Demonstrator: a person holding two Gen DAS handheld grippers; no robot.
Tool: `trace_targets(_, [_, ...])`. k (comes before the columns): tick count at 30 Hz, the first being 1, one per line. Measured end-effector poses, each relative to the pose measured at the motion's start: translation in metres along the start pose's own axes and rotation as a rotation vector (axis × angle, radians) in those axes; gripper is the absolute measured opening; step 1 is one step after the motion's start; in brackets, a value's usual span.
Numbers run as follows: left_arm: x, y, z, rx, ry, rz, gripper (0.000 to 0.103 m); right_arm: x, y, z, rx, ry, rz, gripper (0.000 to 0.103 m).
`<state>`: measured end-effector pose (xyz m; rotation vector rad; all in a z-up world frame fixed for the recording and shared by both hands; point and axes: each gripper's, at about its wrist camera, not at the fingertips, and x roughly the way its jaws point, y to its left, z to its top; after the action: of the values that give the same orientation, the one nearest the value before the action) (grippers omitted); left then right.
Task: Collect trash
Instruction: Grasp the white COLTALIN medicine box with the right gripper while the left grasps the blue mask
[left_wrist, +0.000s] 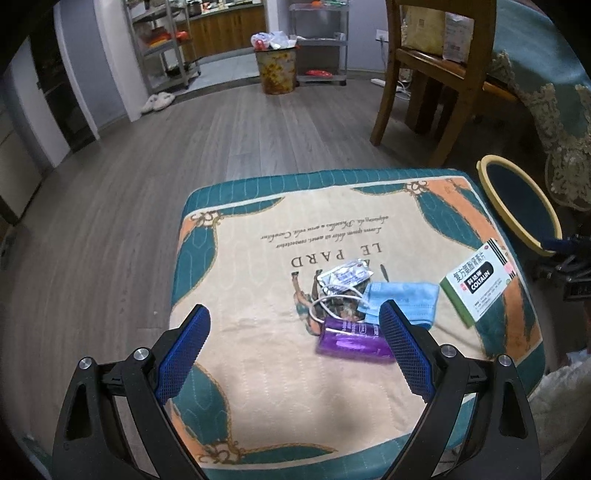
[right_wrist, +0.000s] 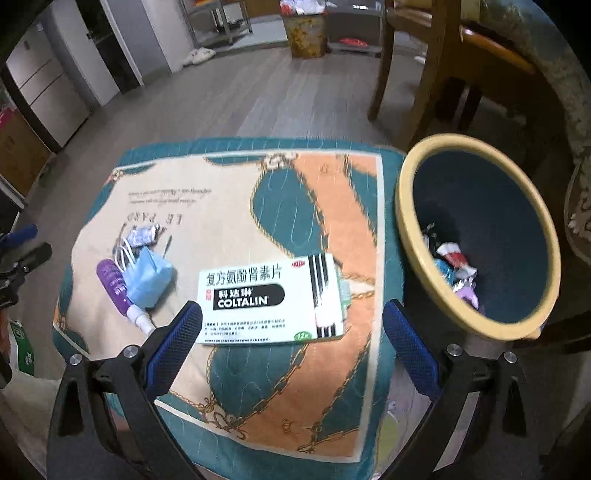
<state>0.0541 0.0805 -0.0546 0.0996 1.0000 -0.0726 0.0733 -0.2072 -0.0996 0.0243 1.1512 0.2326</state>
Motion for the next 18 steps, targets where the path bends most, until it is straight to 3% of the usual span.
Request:
trace_targets(3, [0.003,-0.002,0.000,-0.007,0.013,-0.014,0.092,0.013,-0.003,-0.005,0.047,0.063,0.001,0.095])
trace_targets(7, [0.004,-0.008,0.000,0.022,0.019,-0.015,0.092,0.029,-0.006,-0.013,0.166,0.142,0.102,0.095])
trace_targets(11, [0.004,-0.015,0.002,0.055,0.008,-0.006,0.092,0.049,-0.003,-0.013,0.240,0.186,0.149,0.095])
trace_targets(18, [0.008,-0.015,0.003,0.064,0.014,-0.015,0.092,0.072,-0.003,0.018,0.369,0.127,0.144,0.097])
